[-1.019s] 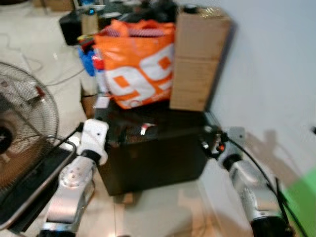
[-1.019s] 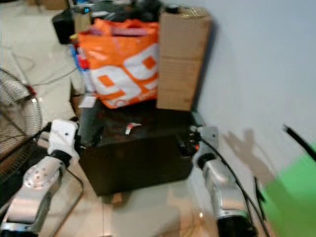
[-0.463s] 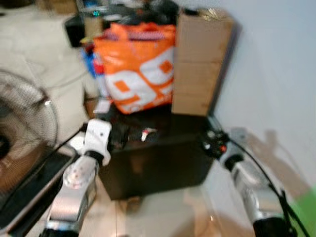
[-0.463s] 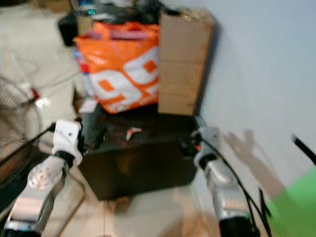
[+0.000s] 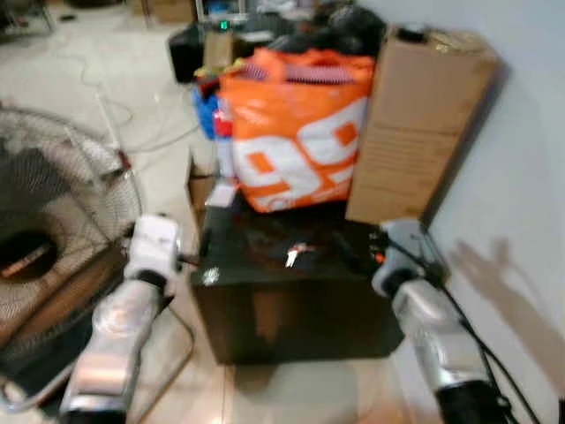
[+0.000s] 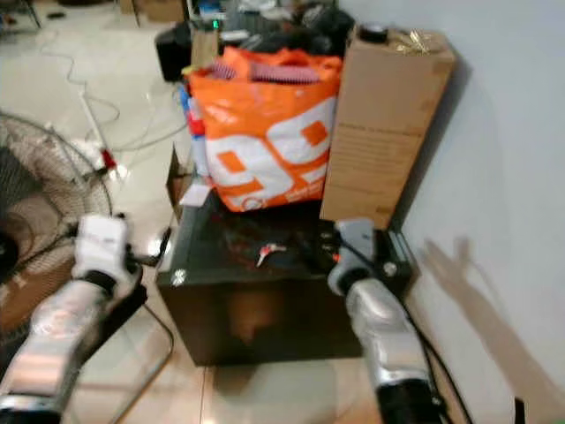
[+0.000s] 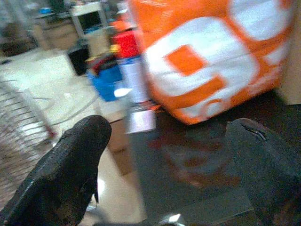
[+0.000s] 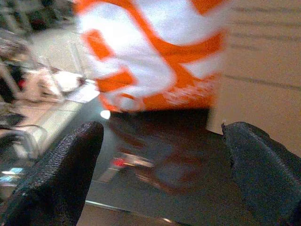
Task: Hang keys on a hook
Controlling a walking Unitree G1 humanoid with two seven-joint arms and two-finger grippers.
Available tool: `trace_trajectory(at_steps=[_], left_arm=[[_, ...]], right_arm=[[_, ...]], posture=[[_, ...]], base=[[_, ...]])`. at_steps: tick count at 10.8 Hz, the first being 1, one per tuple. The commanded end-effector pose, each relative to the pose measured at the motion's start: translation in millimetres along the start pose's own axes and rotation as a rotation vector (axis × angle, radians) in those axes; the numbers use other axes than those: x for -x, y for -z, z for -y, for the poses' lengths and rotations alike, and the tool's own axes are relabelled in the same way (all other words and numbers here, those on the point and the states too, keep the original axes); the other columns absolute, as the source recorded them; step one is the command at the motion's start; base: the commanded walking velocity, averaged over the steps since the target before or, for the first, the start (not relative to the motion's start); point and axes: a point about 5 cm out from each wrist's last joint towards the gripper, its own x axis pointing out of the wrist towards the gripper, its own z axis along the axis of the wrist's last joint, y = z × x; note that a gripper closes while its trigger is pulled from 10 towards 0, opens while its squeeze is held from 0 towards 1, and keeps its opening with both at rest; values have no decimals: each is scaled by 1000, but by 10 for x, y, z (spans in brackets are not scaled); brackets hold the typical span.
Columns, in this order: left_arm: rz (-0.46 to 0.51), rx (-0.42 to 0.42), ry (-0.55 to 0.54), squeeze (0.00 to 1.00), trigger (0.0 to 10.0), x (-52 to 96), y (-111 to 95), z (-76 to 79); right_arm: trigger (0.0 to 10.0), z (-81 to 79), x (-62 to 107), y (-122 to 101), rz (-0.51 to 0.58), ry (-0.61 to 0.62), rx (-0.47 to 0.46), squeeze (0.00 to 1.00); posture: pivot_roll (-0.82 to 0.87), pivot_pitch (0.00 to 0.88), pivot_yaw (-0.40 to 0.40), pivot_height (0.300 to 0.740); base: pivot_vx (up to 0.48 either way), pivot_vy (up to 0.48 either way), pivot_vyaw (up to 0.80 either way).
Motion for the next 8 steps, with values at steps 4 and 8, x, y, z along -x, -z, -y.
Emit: trace_trajectory(at_steps=[4, 8], left_arm=[[9, -21, 0, 0, 10000, -40, -37, -52], [17, -24, 9, 0, 10000, -82, -51, -33]], right_arm=[[10000, 0, -6, -36, 15, 7, 30, 1000], [10000, 26, 2, -33, 18, 21, 34, 1000]], posture=[[-38, 0, 33, 740], [-36, 0, 25, 740]], base=[[319, 0, 0], [322, 0, 0]])
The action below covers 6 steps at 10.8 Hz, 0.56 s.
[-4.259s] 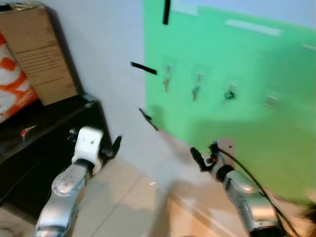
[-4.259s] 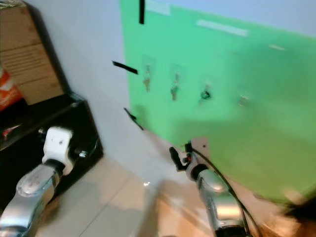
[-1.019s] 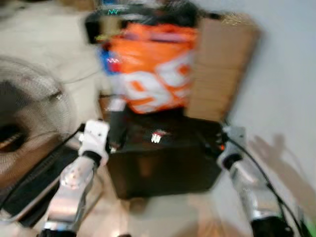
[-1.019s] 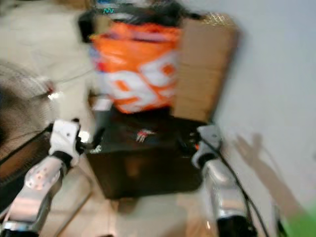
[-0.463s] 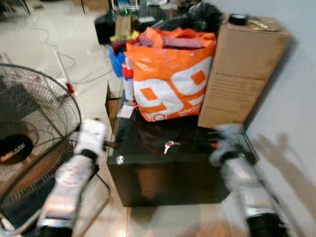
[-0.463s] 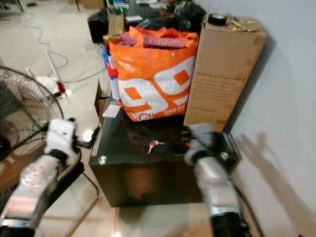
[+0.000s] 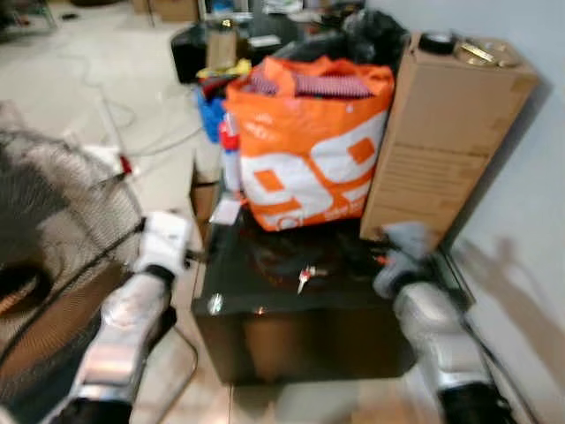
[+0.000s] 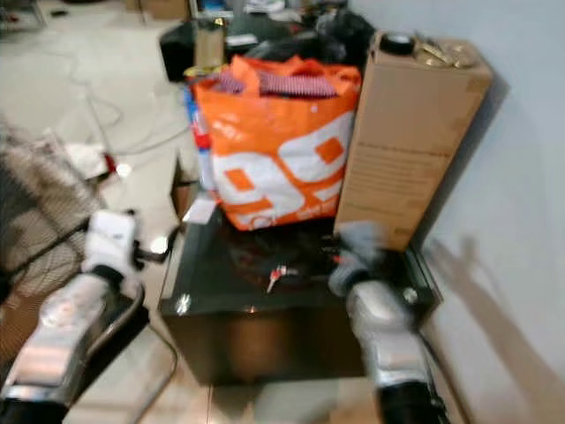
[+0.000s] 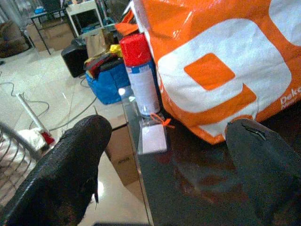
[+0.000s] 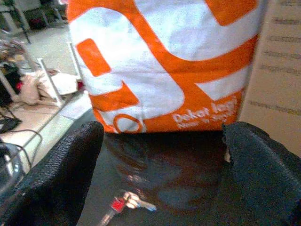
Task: Hang keys on a hook
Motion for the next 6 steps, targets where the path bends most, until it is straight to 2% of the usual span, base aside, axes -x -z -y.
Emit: trace_trajectory(at_steps=[1, 3, 5, 6], left_arm=[[19, -7, 17, 0, 10000, -11, -42, 54], [13, -8, 15, 0, 10000, 12, -28, 49], [15, -17, 30, 0, 10000, -16, -35, 67], [17, -20, 34, 0, 10000, -29, -47, 71]], right_arm=[[10000, 117, 24, -21, 2, 33, 23, 1000], [10000, 104, 12, -29, -2, 14, 39, 1000], [10000, 103, 30, -10, -6, 19, 47, 1000], [10000, 116, 34, -5, -5, 34, 41, 1000]], posture=[[-29, 0, 19, 740], [-29, 0, 19, 740], [-38, 0, 29, 740], [-40, 0, 31, 740]], base=[[315, 0, 0], [324, 0, 0], [315, 0, 800], [311, 0, 0]])
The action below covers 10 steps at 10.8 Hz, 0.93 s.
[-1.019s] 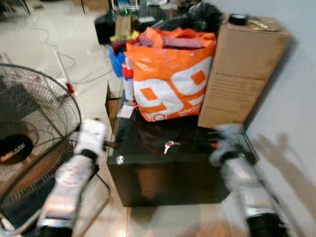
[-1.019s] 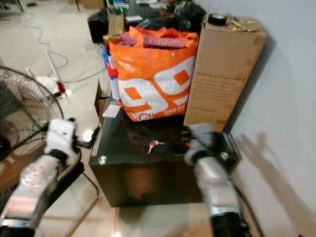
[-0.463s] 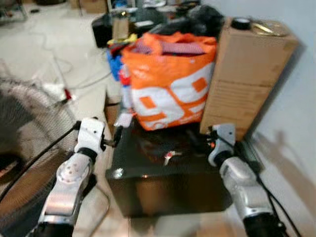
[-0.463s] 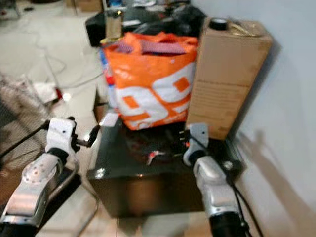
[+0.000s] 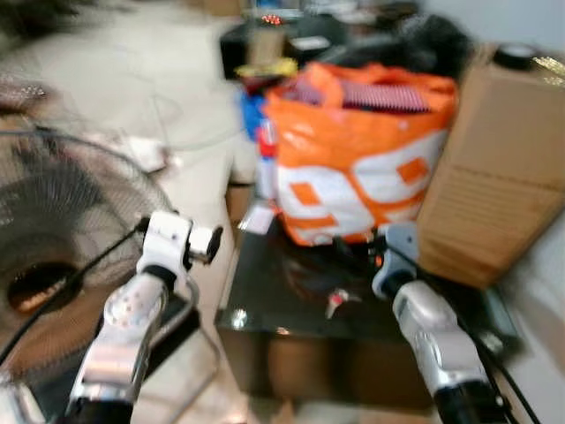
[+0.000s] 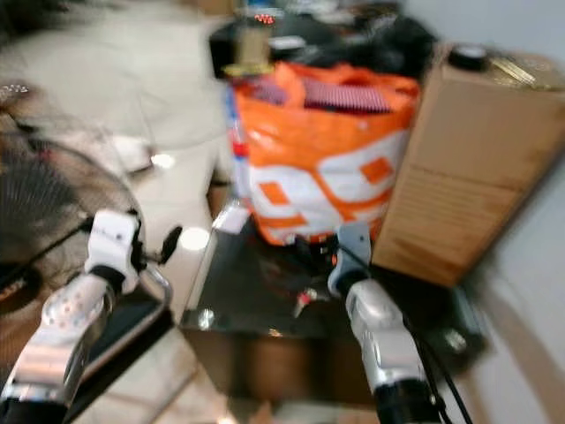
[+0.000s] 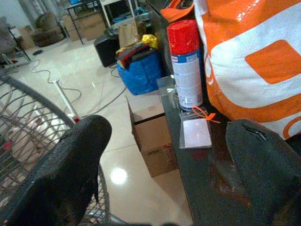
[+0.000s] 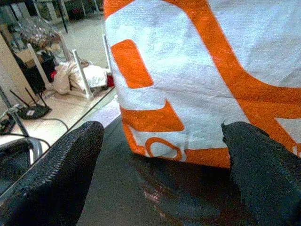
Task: Hang keys on a hook
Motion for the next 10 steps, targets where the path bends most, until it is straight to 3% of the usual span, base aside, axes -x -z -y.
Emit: trace_trajectory(at_steps=[1, 7, 10], left_arm=[[20, -11, 21, 0, 10000, -17, -50, 46], [11, -13, 30, 0, 10000, 27, -15, 70], [-32, -49, 158, 0, 10000, 43, 28, 161]], right_arm=[[10000, 98, 29, -33, 14, 35, 19, 1000], [10000, 105, 3, -8, -23, 29, 57, 1000], [10000, 169, -26, 161, -180, 61, 120, 1000]], posture=[[-41, 0, 31, 740], [-30, 0, 13, 740], [-28, 0, 12, 740]], base=[[319, 0, 0], [313, 0, 0], [0, 0, 0]])
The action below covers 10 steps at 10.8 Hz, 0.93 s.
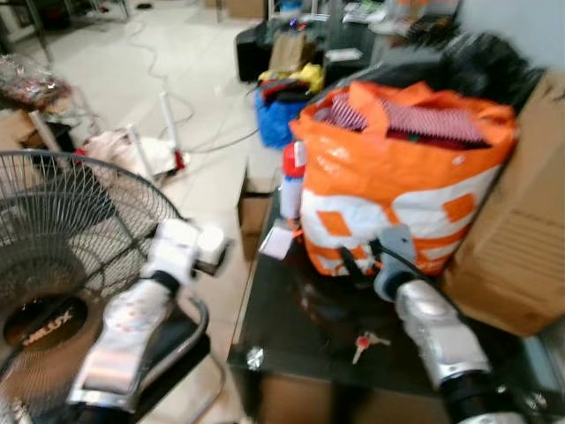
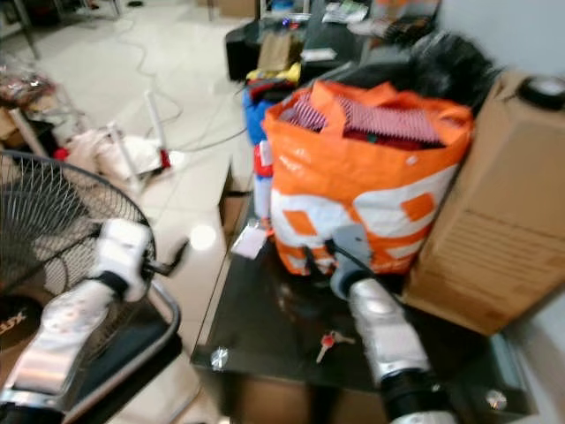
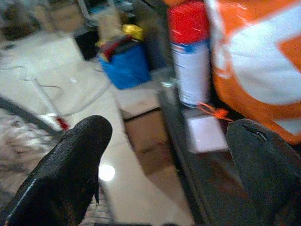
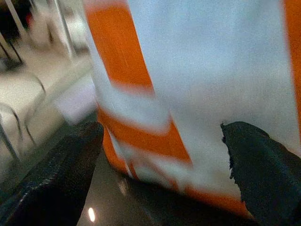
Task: Hang keys on a hook
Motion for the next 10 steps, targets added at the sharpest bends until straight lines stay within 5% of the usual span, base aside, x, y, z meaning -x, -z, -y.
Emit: trace_trajectory(at_steps=[1, 3, 6, 9, 10], left_arm=[[-22, -12, 40, 0, 10000, 6, 14, 19], [-142, -56, 232, 0, 10000, 30, 140, 135], [-238, -45, 394, 0, 10000, 107, 232, 235], [-246, -8, 434, 0, 10000, 146, 208, 258], [-252, 12, 459, 0, 10000, 174, 208, 267]], right_arm=[[10000, -16, -13, 43, -38, -14, 35, 0], [10000, -167, -58, 263, -229, -172, 90, 0], [10000, -266, -92, 412, -369, -288, 161, 0], [10000, -216, -98, 490, -438, -242, 117, 0], [4824, -219, -96, 530, -454, -223, 92, 0]], posture=[[-29, 0, 9, 740], [-29, 0, 0, 740], [-39, 0, -11, 740], [-32, 0, -18, 740], [-34, 0, -17, 740]], base=[[0, 0, 0], [0, 0, 0], [0, 0, 0], [0, 0, 0], [0, 0, 0]])
